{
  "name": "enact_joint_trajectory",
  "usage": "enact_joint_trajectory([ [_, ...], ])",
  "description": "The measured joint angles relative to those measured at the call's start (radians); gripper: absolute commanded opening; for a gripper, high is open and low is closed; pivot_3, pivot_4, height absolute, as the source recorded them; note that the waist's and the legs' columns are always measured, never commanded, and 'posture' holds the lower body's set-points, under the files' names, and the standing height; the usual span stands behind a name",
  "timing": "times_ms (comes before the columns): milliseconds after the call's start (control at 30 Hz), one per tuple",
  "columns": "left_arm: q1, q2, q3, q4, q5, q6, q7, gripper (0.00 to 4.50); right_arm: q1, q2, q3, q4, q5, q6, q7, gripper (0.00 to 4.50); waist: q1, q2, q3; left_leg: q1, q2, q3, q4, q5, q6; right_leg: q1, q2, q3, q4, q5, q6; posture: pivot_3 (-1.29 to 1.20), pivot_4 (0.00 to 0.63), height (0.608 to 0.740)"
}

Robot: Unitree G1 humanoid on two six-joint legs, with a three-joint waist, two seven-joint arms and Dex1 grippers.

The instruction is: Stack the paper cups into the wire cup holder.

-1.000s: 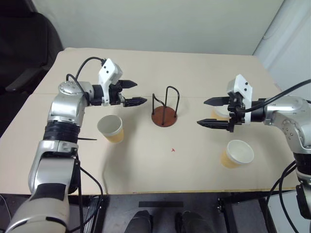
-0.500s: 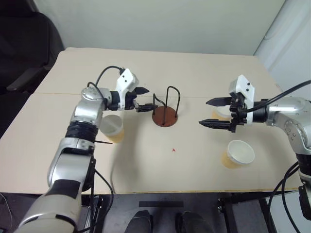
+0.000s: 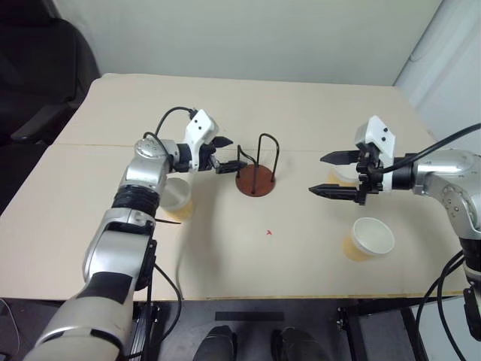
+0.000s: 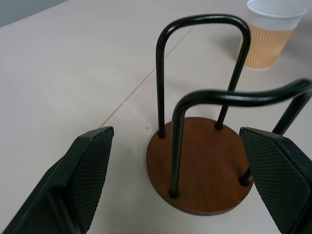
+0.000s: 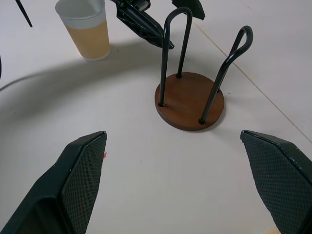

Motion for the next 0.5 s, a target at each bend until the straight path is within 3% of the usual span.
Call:
enact_joint_trajectory([
  [67,-0.001,-0.008,0.006,0.015,0.0,-0.014,0.002,3.53,0.0,0.0,0.0,-0.003,0.002,0.004,0.0,4.5,0.001,0.0,0.0,0.0,0.0,0.0,0.0,0.0,0.0,0.0,0.0,0.0,0.0,0.0,0.0,0.0,0.15,0.74],
  [367,-0.014,-0.063,0.011,0.12,0.009,-0.088,0.044,0.19,0.0,-0.002,-0.001,-0.034,0.023,0.026,-0.01,4.5,0.005,0.0,0.0,0.0,0.0,0.0,0.0,0.0,0.0,0.0,0.0,0.0,0.0,0.0,0.0,0.0,0.15,0.74],
  [500,-0.033,-0.068,0.012,0.142,0.02,-0.105,0.041,0.09,0.0,-0.023,-0.007,-0.038,0.036,0.033,-0.009,4.5,0.007,0.0,0.0,0.0,0.0,0.0,0.0,0.0,0.0,0.0,0.0,0.0,0.0,0.0,0.0,0.0,0.15,0.74],
])
